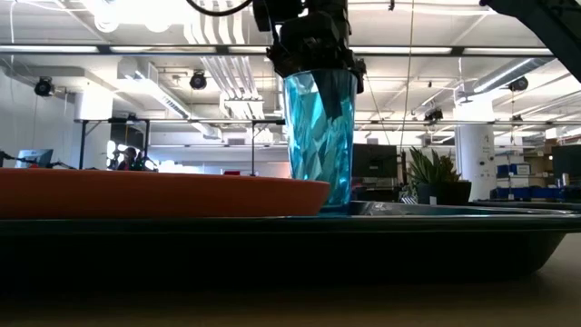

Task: Pick and place plate/cup/fork/spoon on tray
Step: Put the blue transparent cup on the dark green tray, then put the orange fork on the dark green tray

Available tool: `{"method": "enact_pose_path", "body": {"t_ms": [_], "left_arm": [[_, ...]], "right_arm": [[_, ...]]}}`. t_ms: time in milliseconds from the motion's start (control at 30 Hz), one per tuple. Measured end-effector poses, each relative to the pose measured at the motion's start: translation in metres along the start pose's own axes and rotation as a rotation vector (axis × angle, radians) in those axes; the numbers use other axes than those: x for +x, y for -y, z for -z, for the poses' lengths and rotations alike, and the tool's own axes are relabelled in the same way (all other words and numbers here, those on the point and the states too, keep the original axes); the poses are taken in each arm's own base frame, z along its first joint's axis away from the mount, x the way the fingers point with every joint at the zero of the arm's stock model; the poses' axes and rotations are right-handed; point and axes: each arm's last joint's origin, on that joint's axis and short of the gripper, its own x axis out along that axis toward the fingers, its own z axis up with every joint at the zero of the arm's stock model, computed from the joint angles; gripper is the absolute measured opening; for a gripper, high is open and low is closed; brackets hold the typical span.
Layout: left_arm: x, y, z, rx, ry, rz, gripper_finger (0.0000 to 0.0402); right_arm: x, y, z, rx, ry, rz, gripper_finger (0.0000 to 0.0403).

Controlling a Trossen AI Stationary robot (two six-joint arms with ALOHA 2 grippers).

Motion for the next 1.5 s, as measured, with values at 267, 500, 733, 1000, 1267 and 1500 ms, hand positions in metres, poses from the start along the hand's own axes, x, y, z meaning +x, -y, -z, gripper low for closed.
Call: {"method": "enact_pose_path", "body": {"t_ms": [267, 500, 733, 1000, 1267, 1500], "left_arm": [[0.000, -0.001, 0.000, -0.001, 0.001, 0.000, 0.0004], [-0.001, -0.002, 0.000, -0.004, 0.003, -0.001, 0.0004], [-0.001, -0.002, -0.001, -0.005, 0.004, -0.001, 0.0004], [-0.002, -0.003, -0.001, -0.006, 0.005, -0.001, 0.0004], [-0.002, -0.004, -0.001, -0.009, 0.006, -0.002, 0.0004], [-0.002, -0.004, -0.001, -0.008, 0.006, -0.001, 0.0004]], "right_arm": [[0.008, 0.001, 0.000, -0.001, -0.013, 0.007, 0.0038], [0.013, 0.002, 0.001, 0.000, -0.028, 0.013, 0.0067], [-0.003, 0.002, 0.002, -0.005, 0.031, 0.032, 0.0093], [-0.030, 0.000, 0.000, -0.017, 0.130, 0.056, 0.0105], [-0.075, 0.003, 0.013, 0.002, 0.234, 0.144, 0.0104], [-0.124, 0.006, 0.043, 0.096, 0.378, 0.111, 0.0100]]}}
